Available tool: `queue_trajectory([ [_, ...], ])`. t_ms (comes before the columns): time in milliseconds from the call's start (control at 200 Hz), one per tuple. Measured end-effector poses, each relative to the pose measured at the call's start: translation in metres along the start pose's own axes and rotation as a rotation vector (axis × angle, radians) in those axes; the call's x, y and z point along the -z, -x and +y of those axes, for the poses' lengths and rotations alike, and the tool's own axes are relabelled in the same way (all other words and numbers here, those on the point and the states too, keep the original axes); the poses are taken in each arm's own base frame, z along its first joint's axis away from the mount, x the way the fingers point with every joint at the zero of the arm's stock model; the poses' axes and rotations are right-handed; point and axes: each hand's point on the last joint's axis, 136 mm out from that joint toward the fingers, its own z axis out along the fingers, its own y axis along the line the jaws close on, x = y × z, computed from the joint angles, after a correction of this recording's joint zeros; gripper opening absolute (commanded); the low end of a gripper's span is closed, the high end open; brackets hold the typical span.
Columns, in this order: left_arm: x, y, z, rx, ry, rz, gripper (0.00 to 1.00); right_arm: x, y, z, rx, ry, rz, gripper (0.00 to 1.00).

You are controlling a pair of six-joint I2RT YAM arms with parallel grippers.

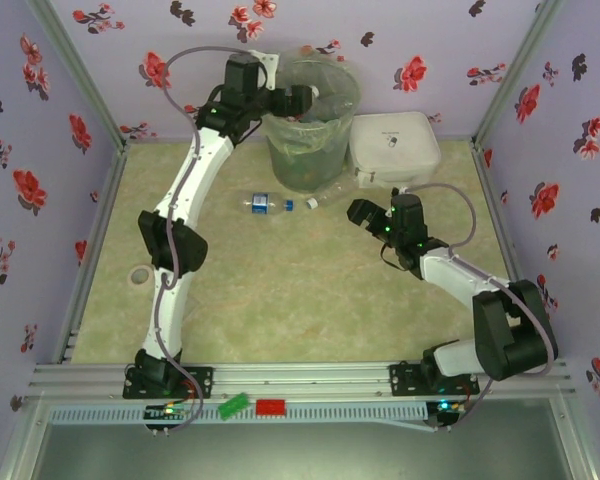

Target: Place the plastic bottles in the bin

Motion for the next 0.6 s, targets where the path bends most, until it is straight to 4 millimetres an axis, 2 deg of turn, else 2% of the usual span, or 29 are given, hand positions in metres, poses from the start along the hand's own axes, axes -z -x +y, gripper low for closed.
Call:
queue_trajectory([
  [190, 0.019, 0.002, -0.014, -0.015, -0.014, 0.000, 1.00, -0.018, -0.010, -0.013, -0.035, -0.036, 0.034, 1.00],
  [280, 0.039, 0.002, -0.027, -0.038, -0.030, -0.005, 1.00, -0.034, -0.012, -0.015, -0.062, -0.046, 0.053, 0.99],
  [375, 0.067, -0.002, -0.041, -0.059, -0.053, -0.024, 1.00, -0.052, -0.007, -0.010, -0.089, -0.036, 0.065, 1.00],
  [475, 0.098, -0.015, -0.050, -0.067, -0.074, -0.051, 1.00, -0.069, 0.003, -0.002, -0.110, -0.017, 0.056, 1.00],
  [600, 0.129, -0.045, -0.044, -0.058, -0.069, -0.084, 1.00, -0.087, 0.014, 0.005, -0.142, -0.002, 0.041, 1.00],
])
